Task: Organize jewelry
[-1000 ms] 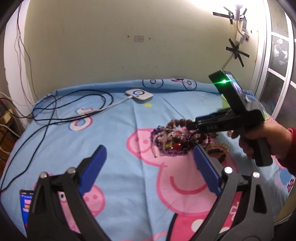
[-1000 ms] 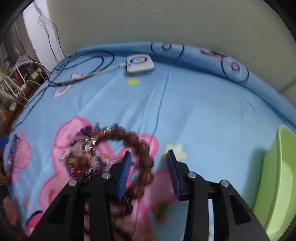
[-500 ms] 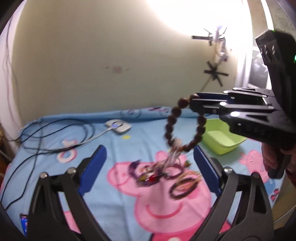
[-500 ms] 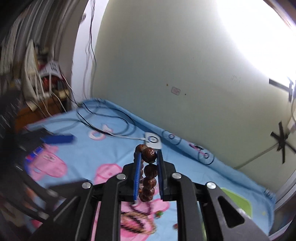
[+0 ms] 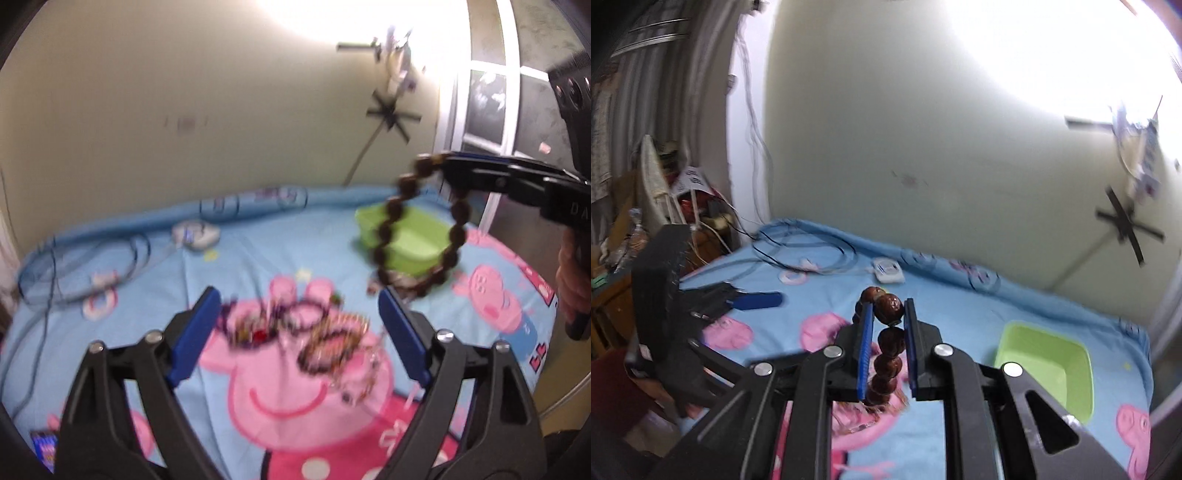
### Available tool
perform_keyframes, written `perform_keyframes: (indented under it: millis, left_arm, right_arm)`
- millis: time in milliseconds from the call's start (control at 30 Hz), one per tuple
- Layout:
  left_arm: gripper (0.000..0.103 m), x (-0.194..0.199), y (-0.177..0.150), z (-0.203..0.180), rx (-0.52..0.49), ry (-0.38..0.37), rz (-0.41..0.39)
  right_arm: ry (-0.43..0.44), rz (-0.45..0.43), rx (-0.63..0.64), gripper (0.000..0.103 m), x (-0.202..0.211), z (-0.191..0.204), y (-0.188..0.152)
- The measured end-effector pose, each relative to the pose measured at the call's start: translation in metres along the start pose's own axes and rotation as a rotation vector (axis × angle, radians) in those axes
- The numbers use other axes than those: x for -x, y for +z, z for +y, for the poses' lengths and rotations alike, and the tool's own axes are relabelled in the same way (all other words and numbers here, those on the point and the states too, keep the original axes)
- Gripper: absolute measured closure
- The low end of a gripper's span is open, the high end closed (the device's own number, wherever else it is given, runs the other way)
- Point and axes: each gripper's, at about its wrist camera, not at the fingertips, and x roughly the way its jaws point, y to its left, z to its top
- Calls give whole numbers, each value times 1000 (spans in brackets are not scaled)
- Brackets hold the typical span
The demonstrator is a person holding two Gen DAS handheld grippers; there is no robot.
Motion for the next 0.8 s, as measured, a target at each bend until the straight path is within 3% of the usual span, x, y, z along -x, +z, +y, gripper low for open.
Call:
perform_keyframes:
  millis: [67,200,367,500,600,700,733,800]
  left_arm:
    - [19,-9,-5,3,53,-33,56]
    - [19,-13,-6,-9,45,-70,58]
    - [19,-28,-24,-36,-60,-69,113]
    - [19,-37,-40,-41,-90,-86,170]
    - [19,-40,-52,-37,-69,-93,199]
    - [19,-38,-64,-30,-30,-110,213]
    - [19,-37,-68,-28,-20,-97,214]
    - [19,-36,-73,-23,-3,-93,221]
  right_arm:
    - [-14,19,-31,103,-5,-9,-8]
    - [0,25,-82,103,-1,-18,-30]
    - [-160,113,-172,103,-3,-49,-92]
    - [-259,189,-211,103,-3,-64,-139]
    - [-348,217,-260,92,0,-83,-163]
    - [-286,126,-342,82,13,-91,-165]
    - [-242,85,-336,75,17,-85,-159]
    - [-138,101,-234,68,8,-65,-145]
